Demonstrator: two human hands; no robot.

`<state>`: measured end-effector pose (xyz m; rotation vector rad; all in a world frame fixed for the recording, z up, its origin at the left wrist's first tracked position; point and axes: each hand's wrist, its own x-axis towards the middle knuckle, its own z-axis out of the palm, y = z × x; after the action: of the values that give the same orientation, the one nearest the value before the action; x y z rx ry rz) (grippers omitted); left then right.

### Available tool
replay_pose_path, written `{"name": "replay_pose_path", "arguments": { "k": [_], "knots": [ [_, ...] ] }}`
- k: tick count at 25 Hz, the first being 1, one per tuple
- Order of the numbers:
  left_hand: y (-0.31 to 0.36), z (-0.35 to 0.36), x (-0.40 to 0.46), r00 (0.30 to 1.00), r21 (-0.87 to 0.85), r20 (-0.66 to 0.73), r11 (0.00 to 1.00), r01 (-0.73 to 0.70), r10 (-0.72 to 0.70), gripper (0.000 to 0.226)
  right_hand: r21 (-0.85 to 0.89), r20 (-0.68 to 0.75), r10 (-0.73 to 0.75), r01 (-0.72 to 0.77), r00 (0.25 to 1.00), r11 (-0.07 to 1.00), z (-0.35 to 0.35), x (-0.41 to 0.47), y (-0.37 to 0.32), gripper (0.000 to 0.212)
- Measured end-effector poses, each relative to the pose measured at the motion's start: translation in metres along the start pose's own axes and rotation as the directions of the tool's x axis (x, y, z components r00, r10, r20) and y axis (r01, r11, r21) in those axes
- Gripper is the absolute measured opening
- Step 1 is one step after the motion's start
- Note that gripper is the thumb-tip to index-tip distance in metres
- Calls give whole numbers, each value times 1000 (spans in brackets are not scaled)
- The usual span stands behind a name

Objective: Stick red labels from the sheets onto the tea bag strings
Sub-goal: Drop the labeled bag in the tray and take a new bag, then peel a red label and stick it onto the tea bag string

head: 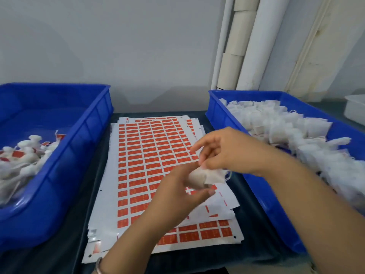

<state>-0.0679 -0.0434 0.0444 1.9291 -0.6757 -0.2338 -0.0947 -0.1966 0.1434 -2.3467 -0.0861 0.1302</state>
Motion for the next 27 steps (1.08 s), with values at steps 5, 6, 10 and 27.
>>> {"name": "replay_pose_path", "arguments": {
  "k": [5, 6, 10, 27],
  "knots": [
    [-40, -14, -8, 920, -313, -93, 888, 336, -381, 21, 183, -98, 68, -49, 993, 982, 48, 27, 27, 20],
    [-46, -18, -11, 899, -350, -96, 860, 371, -427, 22, 188, -47, 83, -72, 995, 979, 54, 27, 33, 25],
    [-56, -24, -17, 867, -359, -111, 833, 422, -487, 24, 169, -42, 65, -57, 997, 984, 67, 27, 44, 12],
    [-19, -41, -10, 979, 4, -179, 995, 95, -93, 5, 97, -163, -149, 166, 975, 981, 71, 23, 16, 51]
  ]
}}
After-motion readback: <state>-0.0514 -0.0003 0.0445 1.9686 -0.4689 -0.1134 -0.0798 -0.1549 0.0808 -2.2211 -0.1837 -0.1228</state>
